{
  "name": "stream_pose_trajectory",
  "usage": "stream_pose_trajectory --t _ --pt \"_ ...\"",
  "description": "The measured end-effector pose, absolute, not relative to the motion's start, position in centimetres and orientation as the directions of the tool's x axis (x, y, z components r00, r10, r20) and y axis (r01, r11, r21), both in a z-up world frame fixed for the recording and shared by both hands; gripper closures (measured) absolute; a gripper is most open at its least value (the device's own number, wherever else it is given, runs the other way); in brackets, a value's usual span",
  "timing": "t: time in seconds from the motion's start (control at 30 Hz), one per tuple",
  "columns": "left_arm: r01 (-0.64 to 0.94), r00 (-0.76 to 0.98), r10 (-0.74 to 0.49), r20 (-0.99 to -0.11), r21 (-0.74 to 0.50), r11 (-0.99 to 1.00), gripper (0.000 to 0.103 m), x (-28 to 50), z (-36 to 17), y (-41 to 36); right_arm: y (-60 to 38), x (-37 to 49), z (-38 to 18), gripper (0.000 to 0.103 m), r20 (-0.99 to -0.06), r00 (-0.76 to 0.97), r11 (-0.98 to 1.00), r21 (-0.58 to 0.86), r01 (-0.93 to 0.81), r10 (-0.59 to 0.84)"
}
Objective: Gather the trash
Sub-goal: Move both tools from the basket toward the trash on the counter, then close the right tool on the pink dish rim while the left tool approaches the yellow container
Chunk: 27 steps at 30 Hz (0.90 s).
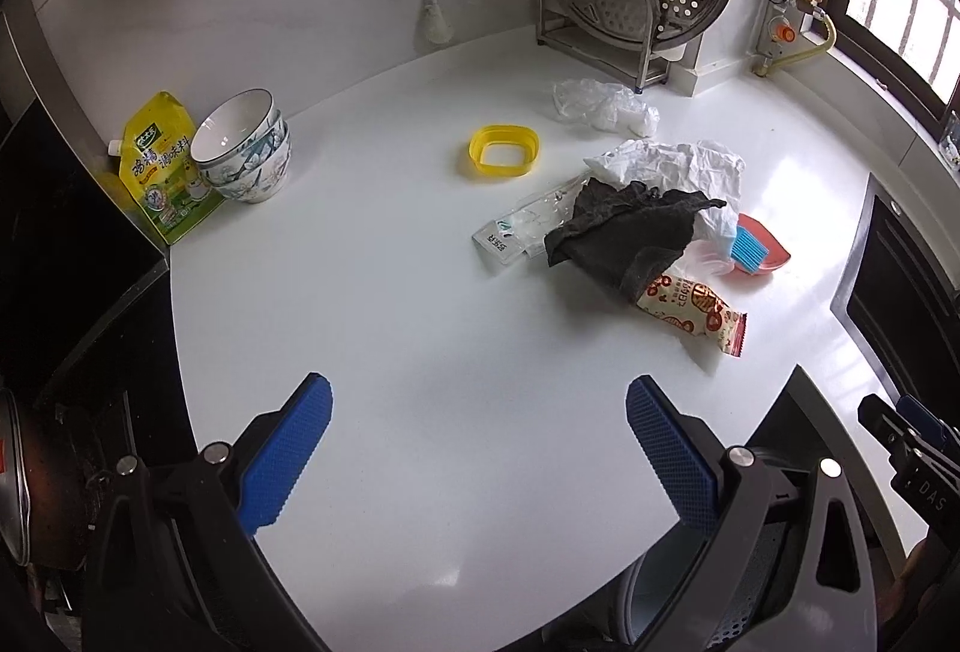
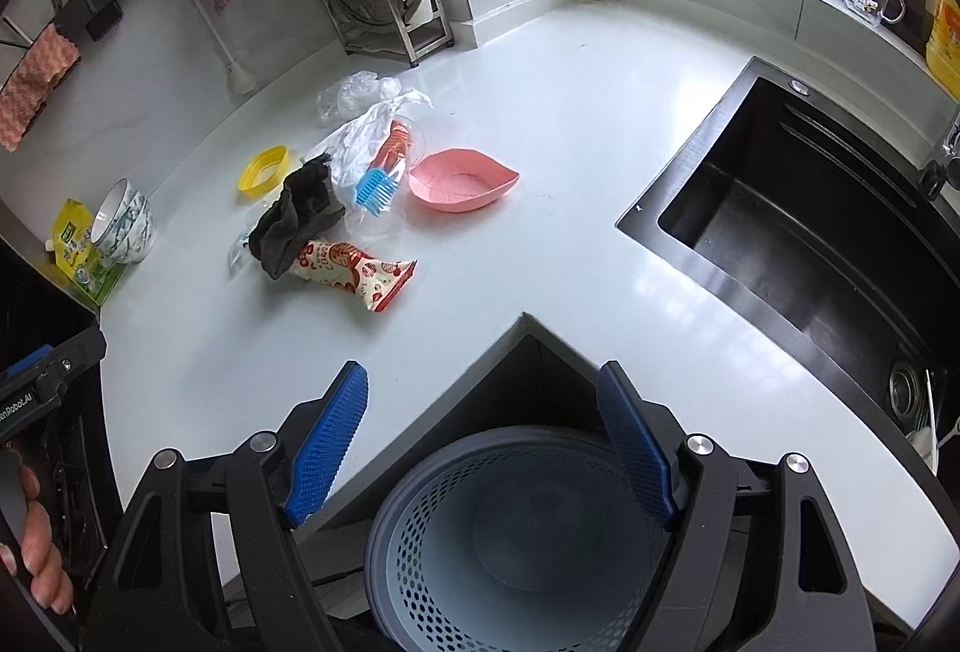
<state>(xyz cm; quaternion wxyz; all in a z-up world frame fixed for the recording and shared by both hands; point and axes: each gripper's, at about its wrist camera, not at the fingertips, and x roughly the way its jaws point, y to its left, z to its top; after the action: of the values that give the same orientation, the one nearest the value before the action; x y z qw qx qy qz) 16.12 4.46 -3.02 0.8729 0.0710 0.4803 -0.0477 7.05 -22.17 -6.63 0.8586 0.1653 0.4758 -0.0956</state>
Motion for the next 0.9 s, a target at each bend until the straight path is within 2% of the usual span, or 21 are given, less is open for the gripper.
stream_pose_trajectory --t 0.43,0.9 --pt "0.243 0.517 -0.087 -0.852 0.048 0.969 0.006 25.9 -7.3 4.2 -23.6 15.6 -9.9 0.028 -0.879 0.473 0.873 0.185 0.452 -0.059" --pt "0.345 0.486 -0.148 -0.861 0.033 0.938 0.006 29.6 -9.3 3.5 -26.3 20.2 -13.7 0.028 -0.896 0.431 0.760 0.206 0.616 -0.106"
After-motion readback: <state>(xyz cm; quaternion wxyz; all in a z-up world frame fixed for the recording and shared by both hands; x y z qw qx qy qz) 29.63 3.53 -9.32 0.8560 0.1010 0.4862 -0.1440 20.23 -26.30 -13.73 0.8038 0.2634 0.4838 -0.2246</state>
